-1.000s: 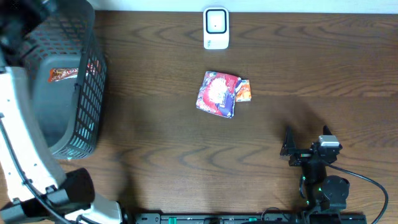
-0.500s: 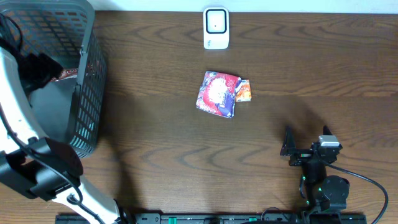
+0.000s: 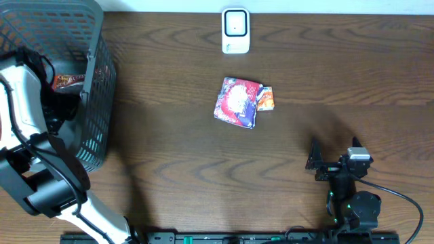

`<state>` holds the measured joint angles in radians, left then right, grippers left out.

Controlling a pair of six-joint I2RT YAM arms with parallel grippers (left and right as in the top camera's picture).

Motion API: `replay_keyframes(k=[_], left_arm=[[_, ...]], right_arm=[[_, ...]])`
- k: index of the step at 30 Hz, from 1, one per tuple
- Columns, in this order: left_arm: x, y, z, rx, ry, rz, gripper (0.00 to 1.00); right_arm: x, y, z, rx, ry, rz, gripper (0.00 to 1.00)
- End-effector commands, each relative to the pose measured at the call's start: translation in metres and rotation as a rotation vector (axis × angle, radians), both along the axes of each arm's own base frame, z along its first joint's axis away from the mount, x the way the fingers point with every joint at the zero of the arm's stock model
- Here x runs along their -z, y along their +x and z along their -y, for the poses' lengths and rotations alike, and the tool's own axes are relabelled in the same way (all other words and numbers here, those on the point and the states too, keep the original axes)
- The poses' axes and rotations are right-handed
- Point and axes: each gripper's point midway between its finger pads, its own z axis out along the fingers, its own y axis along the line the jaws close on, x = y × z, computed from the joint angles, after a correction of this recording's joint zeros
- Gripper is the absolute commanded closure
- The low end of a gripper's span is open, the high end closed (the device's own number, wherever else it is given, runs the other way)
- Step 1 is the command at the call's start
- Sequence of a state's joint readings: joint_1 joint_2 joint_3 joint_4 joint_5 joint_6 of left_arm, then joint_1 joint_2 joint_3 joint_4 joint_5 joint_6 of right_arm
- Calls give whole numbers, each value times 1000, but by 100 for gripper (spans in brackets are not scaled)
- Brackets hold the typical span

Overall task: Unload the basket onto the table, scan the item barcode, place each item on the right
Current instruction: 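Reach into the basket and grasp the green pouch with the left gripper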

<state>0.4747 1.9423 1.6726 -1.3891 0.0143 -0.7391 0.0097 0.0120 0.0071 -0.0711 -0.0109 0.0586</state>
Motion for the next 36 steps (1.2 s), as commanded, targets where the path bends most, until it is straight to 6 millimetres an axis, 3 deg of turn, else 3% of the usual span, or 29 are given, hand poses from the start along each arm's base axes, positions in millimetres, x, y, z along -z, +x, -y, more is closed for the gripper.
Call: replay_keyframes(k=[1,5,20,25,27,31,33,36], left_arm=[[16,-11,19,-126,-69,-44,2],[28,-13,33,-228,-125,-53,2],[51,-8,25,-354,-63,-25,2],[62,-9,-12,-321,148,-14,0],[61,0,-29,-232,217,25,3],[61,29,-44,-23,243,135,10],[57,45,-47,68,242,192,16],[51,71,-41,134,195,316,18]], right_arm=[[1,0,-1,-3,-12,0,1],[1,0,-1,-3,-12,0,1],[1,0,-1,-3,-12,0,1],[1,0,-1,-3,-12,0,1],[1,0,-1,-3,-12,0,1],[1,0,-1,-3,-12,0,1],[1,0,-1,-3,-12,0,1],[1,0,-1,-3,-12,0,1]])
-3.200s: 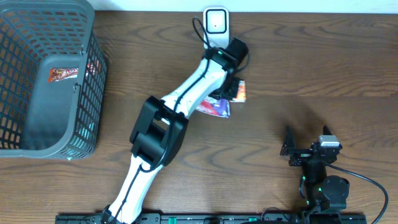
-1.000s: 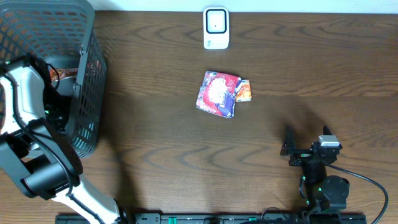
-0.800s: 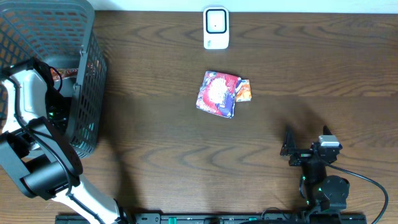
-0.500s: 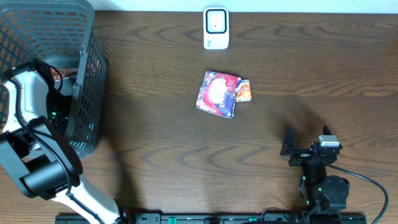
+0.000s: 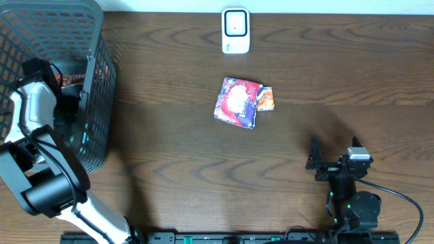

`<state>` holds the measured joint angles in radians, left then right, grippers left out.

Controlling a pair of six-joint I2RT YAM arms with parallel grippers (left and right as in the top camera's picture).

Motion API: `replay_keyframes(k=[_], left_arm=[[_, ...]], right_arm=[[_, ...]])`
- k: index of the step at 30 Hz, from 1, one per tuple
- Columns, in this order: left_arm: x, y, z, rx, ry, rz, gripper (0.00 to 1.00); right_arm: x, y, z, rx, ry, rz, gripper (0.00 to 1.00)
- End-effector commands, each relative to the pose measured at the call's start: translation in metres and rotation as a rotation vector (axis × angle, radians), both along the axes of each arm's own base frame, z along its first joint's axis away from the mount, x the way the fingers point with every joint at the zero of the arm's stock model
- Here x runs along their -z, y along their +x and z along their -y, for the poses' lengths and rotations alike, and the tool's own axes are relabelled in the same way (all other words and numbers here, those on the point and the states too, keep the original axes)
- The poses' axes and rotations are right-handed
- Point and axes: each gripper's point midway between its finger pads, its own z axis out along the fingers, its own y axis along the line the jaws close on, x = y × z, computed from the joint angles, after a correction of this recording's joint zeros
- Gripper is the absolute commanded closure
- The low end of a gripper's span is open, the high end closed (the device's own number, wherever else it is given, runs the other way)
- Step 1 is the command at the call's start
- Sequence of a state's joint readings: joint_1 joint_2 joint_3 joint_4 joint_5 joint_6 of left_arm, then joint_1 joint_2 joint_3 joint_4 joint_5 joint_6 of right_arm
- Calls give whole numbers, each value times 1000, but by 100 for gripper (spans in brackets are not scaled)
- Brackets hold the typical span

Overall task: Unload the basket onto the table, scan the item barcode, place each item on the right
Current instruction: 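Reach into the basket and grasp the green pouch with the left gripper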

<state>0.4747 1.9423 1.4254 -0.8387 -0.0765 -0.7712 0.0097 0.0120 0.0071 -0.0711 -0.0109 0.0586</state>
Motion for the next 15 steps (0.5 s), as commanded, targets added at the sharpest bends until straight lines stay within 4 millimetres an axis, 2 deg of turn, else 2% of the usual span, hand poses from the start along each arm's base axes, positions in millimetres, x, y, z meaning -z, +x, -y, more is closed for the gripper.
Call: replay_keyframes(k=[1,8,11,15], left_arm=[[-13,26,5,191,-16,94,18],[-5,20,9,206,-31,70,18],[4,11,13,236,-46,38,31],[14,0,18,250,-63,6,32]], right_arm=[[1,0,-1,-4,-12,0,1],[1,0,-1,-3,-12,0,1],[1,0,-1,-3,-12,0,1],[1,0,-1,-3,-12,0,1]])
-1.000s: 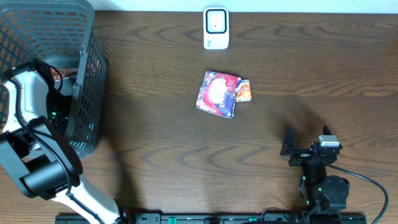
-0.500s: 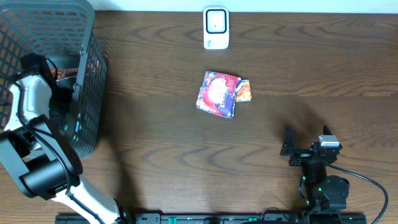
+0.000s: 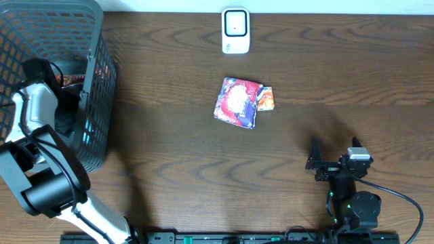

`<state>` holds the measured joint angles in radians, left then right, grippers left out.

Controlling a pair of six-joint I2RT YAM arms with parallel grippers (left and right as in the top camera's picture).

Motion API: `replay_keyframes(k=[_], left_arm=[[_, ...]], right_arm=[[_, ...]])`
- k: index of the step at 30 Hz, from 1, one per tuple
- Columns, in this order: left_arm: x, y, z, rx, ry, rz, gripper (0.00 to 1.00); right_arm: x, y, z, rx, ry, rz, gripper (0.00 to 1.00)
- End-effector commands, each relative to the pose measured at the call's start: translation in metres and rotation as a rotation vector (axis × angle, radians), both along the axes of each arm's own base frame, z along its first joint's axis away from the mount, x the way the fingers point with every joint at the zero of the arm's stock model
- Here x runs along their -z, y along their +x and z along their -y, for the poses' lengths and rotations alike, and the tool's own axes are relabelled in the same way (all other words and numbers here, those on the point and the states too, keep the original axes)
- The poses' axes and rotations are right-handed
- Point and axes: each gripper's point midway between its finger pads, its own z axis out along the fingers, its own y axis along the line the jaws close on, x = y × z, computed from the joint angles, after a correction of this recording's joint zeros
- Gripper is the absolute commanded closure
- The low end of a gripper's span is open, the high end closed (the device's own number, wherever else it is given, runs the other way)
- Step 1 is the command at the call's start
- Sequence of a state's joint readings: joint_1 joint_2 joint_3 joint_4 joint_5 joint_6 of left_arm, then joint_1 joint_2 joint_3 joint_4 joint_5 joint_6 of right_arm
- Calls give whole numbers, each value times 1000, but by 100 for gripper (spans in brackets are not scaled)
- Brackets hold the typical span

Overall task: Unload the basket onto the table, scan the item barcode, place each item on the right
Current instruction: 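Reach into the basket and grasp the green pouch with the left gripper, then carry the green pouch past the scanner and release it on the table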

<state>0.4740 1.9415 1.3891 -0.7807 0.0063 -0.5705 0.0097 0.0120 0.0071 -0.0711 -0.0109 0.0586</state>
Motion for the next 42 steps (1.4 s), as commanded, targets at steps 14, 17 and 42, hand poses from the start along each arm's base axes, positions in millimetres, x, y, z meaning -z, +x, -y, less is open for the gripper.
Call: replay_keyframes(k=[14,17,42], left_arm=[[-134,30,-16,63,179,324,93],[-215,36,-17,66,299,541,92],[-242,88,311,881,182,764,92]], right_arm=[[1,0,-1,-3,-12,0,1],[1,0,-1,-3,-12,0,1],[1,0,-1,-3,-12,0,1]])
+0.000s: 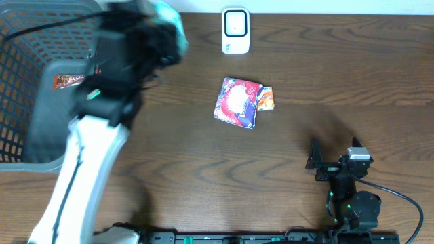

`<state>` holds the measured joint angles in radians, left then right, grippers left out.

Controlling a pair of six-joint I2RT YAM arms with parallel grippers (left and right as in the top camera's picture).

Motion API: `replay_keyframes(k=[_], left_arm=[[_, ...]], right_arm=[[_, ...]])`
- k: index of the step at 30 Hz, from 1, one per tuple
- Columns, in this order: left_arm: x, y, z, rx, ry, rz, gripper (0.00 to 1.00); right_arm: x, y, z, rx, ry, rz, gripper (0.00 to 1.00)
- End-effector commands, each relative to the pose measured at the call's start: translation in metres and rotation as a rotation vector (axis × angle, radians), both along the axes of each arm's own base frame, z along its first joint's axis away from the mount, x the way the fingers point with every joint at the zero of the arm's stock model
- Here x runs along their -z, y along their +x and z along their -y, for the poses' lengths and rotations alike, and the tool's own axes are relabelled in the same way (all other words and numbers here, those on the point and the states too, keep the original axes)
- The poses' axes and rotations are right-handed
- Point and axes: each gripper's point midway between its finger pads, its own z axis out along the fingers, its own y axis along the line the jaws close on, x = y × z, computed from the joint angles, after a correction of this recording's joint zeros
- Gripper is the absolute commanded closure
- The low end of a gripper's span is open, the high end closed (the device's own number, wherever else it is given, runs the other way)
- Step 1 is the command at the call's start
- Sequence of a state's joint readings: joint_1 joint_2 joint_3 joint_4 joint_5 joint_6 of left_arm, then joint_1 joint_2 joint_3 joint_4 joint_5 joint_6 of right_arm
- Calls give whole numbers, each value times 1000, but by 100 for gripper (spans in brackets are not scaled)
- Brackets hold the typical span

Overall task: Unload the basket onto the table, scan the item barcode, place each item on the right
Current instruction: 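Carry the green pouch past the scanner and release it on the table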

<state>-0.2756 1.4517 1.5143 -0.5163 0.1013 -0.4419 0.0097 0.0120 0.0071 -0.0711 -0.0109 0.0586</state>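
Observation:
My left arm stands raised over the basket's right rim, blurred in the overhead view. Its left gripper [165,28] is up near the table's back edge and looks shut on a pale teal item [172,20], though blur hides the fingers. The white scanner [235,30] stands at the back centre, to the right of that gripper. A red and blue packet [237,102] lies mid-table with a small orange packet [266,99] against its right side. My right gripper [315,161] rests at the front right, fingers apart and holding nothing.
The grey mesh basket [27,129] fills the left end of the table, with a red packet [68,81] lying in it. The right arm's base and cable [356,203] sit at the front edge.
The left arm was reaching down inside the basket. Now it is up out of it, its gripper to the right of the rim with a teal item. The basket looks shifted or tipped.
The left arm reached into the basket beside the red packet, then sat lower in it at the following two moments. Now it is out with a teal item near the scanner. The table packets and the right arm have stayed put.

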Motion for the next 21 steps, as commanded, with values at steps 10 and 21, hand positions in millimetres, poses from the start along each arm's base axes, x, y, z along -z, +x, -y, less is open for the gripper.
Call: replay_keyframes(k=[10,21], left_arm=[[232,14,16,-1,284,-552,92],[292,-26,85,210,156,-764,49]], right_arm=[[1,0,-1,-3,-12,0,1],[1,0,-1,-3,-12,0,1]])
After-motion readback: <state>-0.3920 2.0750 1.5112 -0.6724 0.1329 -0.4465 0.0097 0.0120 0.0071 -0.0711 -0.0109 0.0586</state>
